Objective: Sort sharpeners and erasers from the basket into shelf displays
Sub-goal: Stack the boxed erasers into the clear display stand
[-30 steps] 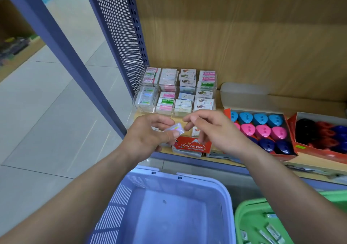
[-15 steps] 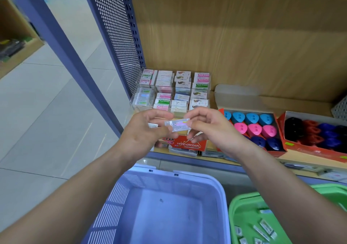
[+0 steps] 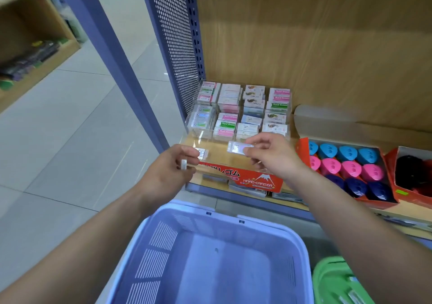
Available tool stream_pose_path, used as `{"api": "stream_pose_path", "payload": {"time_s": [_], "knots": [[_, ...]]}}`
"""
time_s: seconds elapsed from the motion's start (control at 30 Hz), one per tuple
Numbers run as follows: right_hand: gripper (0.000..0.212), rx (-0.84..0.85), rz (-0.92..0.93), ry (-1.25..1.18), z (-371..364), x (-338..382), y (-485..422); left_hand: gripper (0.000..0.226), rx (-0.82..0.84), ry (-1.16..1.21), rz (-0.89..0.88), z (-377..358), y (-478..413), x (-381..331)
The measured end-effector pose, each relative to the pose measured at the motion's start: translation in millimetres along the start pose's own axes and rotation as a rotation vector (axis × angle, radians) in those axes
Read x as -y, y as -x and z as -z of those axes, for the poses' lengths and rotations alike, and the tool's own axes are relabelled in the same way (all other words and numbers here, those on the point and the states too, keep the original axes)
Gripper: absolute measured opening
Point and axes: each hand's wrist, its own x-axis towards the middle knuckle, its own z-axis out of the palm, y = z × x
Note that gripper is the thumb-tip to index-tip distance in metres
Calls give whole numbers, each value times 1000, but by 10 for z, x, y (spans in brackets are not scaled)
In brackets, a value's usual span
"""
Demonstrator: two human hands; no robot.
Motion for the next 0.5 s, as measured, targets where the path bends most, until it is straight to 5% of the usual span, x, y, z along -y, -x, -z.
{"api": "stream_pose_path", "payload": {"time_s": [0.27,0.5], "knots": [[12,6,261,404,-847,53,-856,22,-284,27,53,384,-10,151],[24,-49,321,799,-1203,-37,-1026,13,-329,134,44,483,-74,211]]}}
